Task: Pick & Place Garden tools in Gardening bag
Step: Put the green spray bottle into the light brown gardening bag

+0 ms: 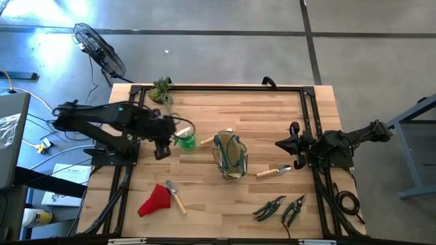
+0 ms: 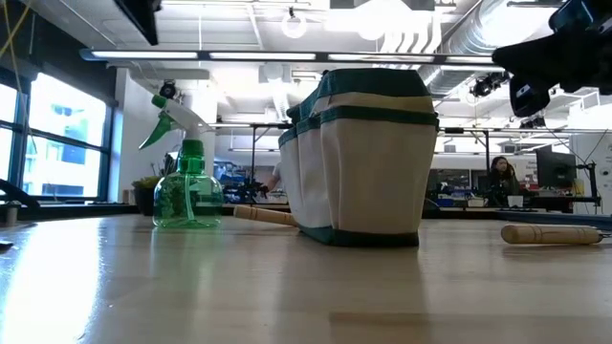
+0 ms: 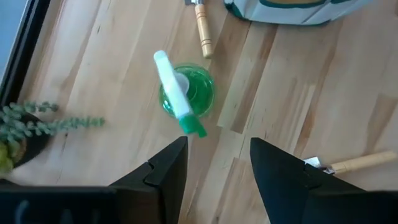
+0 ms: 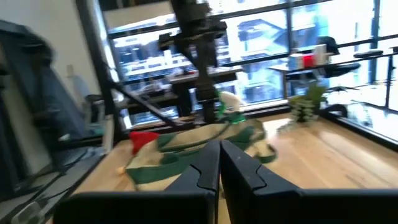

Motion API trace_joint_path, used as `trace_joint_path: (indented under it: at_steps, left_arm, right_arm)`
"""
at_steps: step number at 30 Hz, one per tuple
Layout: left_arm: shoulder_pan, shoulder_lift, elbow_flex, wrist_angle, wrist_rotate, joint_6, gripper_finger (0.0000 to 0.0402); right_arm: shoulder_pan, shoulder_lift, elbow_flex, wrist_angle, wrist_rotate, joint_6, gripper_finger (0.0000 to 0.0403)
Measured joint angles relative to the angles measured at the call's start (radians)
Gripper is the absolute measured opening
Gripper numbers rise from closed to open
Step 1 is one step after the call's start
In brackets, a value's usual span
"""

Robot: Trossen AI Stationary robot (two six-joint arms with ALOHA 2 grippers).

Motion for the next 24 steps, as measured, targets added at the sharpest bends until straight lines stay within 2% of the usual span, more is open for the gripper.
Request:
trace_joint_path:
  at_steps: [4,10,16,20,24]
  left_arm:
    - [0.092,0.092,0.065,-0.045,0.078,0.025,0.0165]
    - [0.307,0.175,0.07,-0.082,0.144,0.109,0.0165]
    - [0.499,0.237,0.07,-0.066,0.281,0.173,0.0165]
    - [0.566,0.273,0.07,-0.067,0.373,0.198,0.0165]
    - [0.588,0.288,0.07,-0.067,0.476,0.224,0.0165]
  right_arm:
    - [0.0,0.0,0.0,0.0,0.002,0.002,0.0003]
    - [0.0,0.0,0.0,-0.005,-0.002,0.005,0.0003]
    - [0.0,0.0,0.0,-0.04,-0.002,0.005,0.0003]
    - [0.0,0.0,0.0,-0.083,0.001,0.0,0.0003]
    - [0.0,0.0,0.0,-0.097,0.002,-0.007,0.0003]
